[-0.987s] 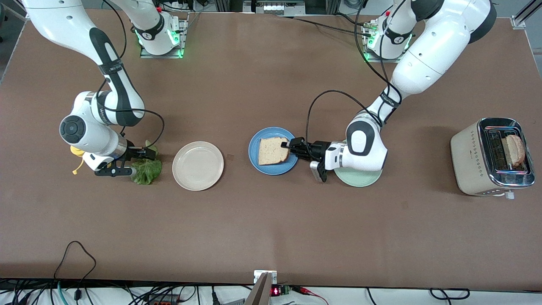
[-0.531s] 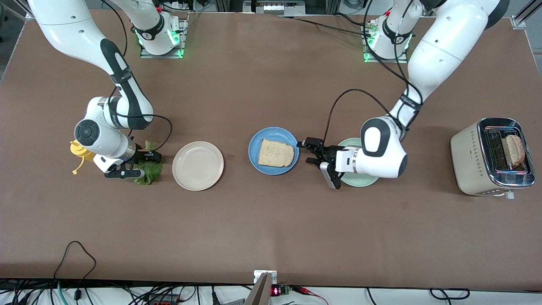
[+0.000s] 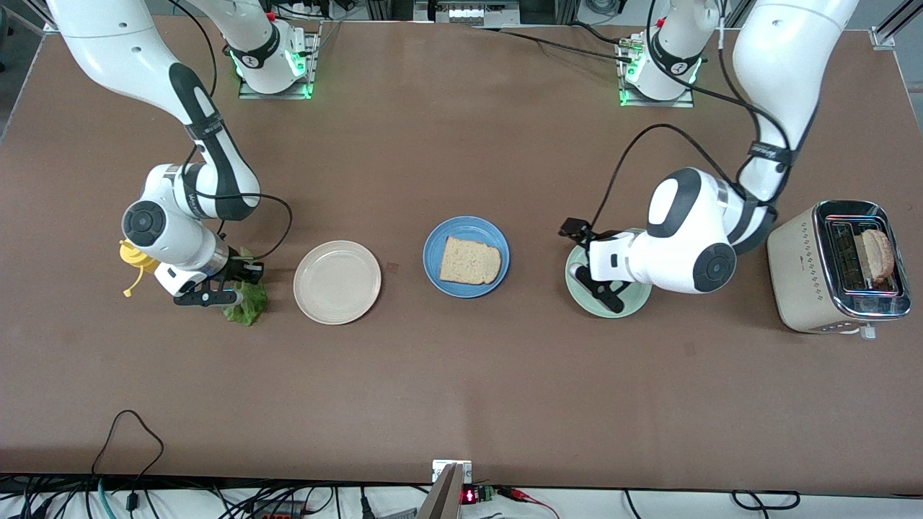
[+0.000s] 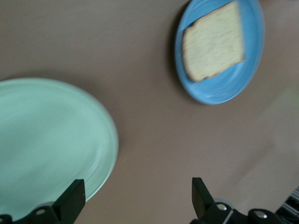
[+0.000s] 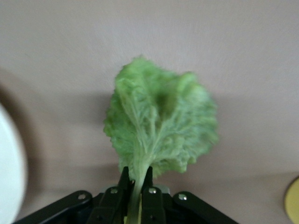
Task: Make sandwich in blue plate with both arms
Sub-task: 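Grasp and lift the lettuce with the right gripper while the left withdraws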
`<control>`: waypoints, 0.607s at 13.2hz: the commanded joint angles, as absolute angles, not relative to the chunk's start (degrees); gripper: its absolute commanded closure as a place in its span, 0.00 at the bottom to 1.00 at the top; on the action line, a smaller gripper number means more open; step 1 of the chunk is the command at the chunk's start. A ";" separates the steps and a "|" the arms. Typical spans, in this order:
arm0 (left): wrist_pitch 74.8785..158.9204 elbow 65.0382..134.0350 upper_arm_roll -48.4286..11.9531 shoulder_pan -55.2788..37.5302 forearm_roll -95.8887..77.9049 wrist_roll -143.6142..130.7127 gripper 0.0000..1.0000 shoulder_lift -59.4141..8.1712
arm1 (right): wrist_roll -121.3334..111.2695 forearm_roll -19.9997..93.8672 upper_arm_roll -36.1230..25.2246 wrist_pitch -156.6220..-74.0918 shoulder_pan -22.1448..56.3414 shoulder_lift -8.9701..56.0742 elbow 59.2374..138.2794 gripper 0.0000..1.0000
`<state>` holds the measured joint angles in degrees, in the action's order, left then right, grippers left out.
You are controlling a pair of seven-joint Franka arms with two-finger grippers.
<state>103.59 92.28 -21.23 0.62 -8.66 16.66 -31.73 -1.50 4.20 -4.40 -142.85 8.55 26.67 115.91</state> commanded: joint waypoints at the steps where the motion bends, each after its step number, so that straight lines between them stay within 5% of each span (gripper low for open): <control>1: 96.70 88.70 -21.18 0.44 4.52 7.06 0.00 -29.27 | -1.93 4.66 -4.31 -130.75 10.80 17.69 112.88 1.00; 4: 91.16 82.20 -20.83 1.05 8.86 6.59 0.00 -26.21 | -4.81 5.27 -3.52 -117.36 14.40 17.48 101.99 1.00; 8: 88.07 74.63 -20.92 1.93 10.46 3.80 0.00 -21.10 | -19.49 5.54 -2.38 -117.15 23.70 21.79 94.49 1.00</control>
<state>90.08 77.07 -20.95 1.92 9.35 6.61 -23.46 -14.03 4.95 -2.56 -117.73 19.77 17.50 99.07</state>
